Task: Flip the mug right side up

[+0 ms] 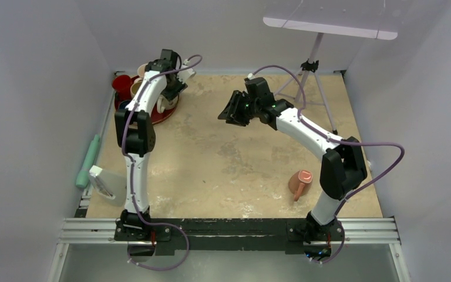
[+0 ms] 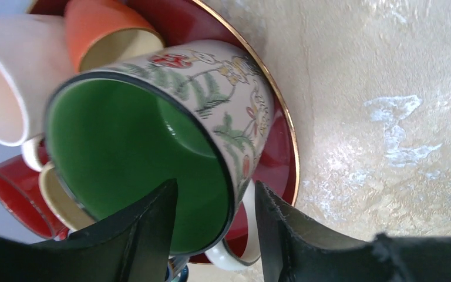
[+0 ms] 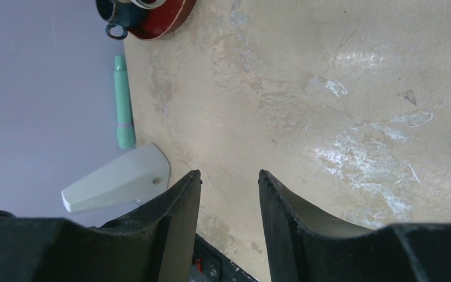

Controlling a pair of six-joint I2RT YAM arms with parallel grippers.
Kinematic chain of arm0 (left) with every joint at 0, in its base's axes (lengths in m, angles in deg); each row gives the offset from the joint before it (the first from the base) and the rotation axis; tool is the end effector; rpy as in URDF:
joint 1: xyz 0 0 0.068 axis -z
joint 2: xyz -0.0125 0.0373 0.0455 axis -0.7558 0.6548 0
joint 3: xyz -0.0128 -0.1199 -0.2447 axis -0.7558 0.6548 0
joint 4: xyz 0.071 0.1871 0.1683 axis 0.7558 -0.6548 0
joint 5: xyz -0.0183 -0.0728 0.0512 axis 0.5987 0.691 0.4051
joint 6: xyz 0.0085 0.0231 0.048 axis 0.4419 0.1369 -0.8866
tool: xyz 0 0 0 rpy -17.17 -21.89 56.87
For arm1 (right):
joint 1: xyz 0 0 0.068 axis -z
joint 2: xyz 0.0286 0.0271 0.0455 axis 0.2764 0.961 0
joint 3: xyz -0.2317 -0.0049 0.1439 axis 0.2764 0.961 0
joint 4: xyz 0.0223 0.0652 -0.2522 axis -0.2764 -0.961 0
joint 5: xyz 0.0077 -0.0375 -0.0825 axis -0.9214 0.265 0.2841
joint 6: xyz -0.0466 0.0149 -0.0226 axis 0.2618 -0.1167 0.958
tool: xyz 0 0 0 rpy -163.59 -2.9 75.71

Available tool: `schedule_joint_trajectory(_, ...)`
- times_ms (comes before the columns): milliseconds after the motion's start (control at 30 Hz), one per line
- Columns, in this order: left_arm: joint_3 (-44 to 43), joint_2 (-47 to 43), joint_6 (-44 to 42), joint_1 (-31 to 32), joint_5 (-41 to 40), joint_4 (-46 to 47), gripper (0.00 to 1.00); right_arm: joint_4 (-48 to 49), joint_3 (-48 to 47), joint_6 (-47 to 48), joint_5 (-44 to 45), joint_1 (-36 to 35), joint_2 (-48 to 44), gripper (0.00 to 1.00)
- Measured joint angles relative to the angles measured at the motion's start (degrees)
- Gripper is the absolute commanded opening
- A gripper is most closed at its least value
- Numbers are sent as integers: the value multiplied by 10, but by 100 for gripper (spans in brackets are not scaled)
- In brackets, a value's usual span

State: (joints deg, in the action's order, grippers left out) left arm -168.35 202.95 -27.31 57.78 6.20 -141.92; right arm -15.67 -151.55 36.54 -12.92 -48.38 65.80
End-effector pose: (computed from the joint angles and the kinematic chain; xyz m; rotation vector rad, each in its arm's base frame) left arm 0.5020 -0.0717 0.2351 0.9524 2.5141 0.3294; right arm 0.3325 0.2217 0.2947 0.2289 2.3971 1.0456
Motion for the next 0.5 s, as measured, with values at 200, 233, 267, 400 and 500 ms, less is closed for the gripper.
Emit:
schedule_joint_trajectory(200,10,-49,24,0,42,17,67,-50,-22,37,57,0,0,45)
schedule_joint_trajectory(233,16,-65,28,0,60,17,68,-63,-28,46,75,0,-1,46)
schedule_joint_trajectory(267,25,-82,34,0,77,18,68,-73,-30,53,89,0,-3,46)
schedule_joint_trajectory(400,71,-160,59,1,141,16,69,-141,-25,75,186,0,-36,55)
schedule_joint_trajectory(500,97,-208,81,1,174,12,69,-188,-2,77,264,0,-78,62)
